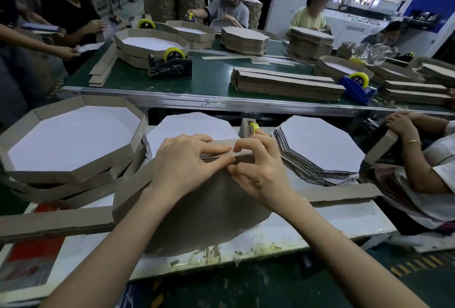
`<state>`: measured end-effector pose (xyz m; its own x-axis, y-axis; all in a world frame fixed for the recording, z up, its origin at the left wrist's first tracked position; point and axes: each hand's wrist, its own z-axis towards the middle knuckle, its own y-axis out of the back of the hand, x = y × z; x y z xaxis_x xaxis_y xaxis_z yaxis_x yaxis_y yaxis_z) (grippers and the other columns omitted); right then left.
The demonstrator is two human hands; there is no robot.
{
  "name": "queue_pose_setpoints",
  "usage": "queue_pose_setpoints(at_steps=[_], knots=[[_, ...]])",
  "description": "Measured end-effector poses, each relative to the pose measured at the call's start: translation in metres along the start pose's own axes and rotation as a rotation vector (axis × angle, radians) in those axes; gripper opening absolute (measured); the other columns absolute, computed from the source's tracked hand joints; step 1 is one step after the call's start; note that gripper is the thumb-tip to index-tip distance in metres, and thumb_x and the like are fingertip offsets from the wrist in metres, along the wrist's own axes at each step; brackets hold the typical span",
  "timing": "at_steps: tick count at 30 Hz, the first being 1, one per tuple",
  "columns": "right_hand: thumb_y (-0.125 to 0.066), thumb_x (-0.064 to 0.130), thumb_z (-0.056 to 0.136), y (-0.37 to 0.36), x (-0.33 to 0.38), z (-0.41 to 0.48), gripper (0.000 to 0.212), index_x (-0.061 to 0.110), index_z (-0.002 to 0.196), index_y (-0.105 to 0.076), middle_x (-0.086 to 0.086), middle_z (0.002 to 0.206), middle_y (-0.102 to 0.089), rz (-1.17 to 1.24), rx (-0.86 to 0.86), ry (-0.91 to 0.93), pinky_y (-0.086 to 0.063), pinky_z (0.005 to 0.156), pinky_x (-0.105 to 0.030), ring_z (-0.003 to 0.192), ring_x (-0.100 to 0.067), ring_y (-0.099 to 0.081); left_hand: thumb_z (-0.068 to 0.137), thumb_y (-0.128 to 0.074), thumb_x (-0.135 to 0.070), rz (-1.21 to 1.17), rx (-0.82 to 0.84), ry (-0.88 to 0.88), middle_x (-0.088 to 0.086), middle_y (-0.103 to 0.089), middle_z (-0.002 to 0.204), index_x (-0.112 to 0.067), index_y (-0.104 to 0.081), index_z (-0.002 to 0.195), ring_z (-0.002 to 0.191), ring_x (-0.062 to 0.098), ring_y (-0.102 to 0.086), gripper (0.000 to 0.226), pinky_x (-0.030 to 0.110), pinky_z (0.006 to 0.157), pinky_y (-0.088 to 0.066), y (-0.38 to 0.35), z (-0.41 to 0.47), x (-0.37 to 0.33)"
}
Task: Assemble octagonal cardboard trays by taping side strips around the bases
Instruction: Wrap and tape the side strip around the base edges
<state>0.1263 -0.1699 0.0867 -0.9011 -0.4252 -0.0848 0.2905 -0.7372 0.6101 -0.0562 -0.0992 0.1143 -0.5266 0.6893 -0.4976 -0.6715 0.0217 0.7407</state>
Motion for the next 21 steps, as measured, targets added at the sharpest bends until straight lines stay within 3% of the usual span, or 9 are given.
queue_pose_setpoints(at_steps=[5,9,10,12,14,17,21], knots=[[-0.069,0.023,0.089,0.002,0.000,0.001,0.024,0.015,0.067,-0.074,-0.002,0.116,-0.048,-0.027,0.005,0.021,-0.032,0.112,-0.048,0.111,-0.026,-0.042,0.082,-0.049,-0.067,0.062,-0.024,-0.089,-0.013,-0.069,0.086,-0.047,-0.073,0.101,0.081,0.020,-0.063,0.037,0.033,0.069,-0.042,0.000,-0.002,0.000],[-0.077,0.048,0.077,0.015,0.002,0.000,0.026,0.024,0.068,-0.075,-0.002,0.129,-0.046,-0.048,0.347,0.038,-0.019,0.114,-0.059,0.123,-0.029,-0.038,0.082,-0.046,-0.070,0.116,0.010,-0.104,-0.014,-0.066,0.082,-0.045,-0.071,0.099,0.081,0.017,-0.061,0.040,0.032,0.067,-0.040,0.000,-0.001,0.002],[-0.075,0.049,0.079,0.017,0.004,0.001,0.027,0.023,0.069,-0.075,-0.003,0.127,-0.051,0.024,0.341,-0.022,-0.022,0.113,-0.057,0.123,-0.027,-0.039,0.081,-0.048,-0.069,0.108,0.013,-0.106,-0.015,-0.067,0.084,-0.045,-0.071,0.101,0.082,0.017,-0.061,0.039,0.033,0.068,-0.042,0.000,-0.001,0.002],[-0.070,0.037,0.087,0.024,0.004,0.008,0.024,0.017,0.076,-0.077,-0.006,0.113,-0.058,0.243,0.166,-0.262,-0.035,0.106,-0.044,0.115,-0.023,-0.047,0.079,-0.052,-0.067,0.102,0.008,-0.104,-0.016,-0.069,0.092,-0.046,-0.071,0.106,0.086,0.017,-0.063,0.039,0.035,0.073,-0.045,0.000,-0.001,0.002],[-0.069,0.026,0.090,0.030,-0.001,0.017,0.017,0.011,0.095,-0.077,-0.006,0.107,-0.060,0.318,0.062,-0.487,-0.041,0.098,-0.033,0.108,-0.021,-0.054,0.078,-0.054,-0.066,0.134,0.006,-0.114,-0.016,-0.070,0.098,-0.045,-0.071,0.109,0.089,0.017,-0.064,0.041,0.036,0.076,-0.046,0.000,-0.004,0.002],[-0.074,0.032,0.087,0.029,-0.006,0.025,0.043,0.012,0.125,-0.066,-0.004,0.119,-0.063,0.340,0.317,-0.611,-0.043,0.103,-0.033,0.116,-0.019,-0.056,0.081,-0.049,-0.068,0.181,0.041,-0.143,-0.018,-0.068,0.100,-0.043,-0.067,0.117,0.093,0.015,-0.063,0.047,0.036,0.077,-0.046,0.001,-0.005,0.001],[-0.079,0.039,0.080,0.022,-0.003,0.027,0.051,0.014,0.123,-0.069,0.000,0.122,-0.062,0.326,0.396,-0.615,-0.042,0.105,-0.029,0.118,-0.014,-0.056,0.077,-0.061,-0.065,0.250,0.008,-0.144,-0.012,-0.070,0.106,-0.031,-0.067,0.120,0.095,0.019,-0.066,0.055,0.037,0.078,-0.048,0.002,-0.006,0.002]])
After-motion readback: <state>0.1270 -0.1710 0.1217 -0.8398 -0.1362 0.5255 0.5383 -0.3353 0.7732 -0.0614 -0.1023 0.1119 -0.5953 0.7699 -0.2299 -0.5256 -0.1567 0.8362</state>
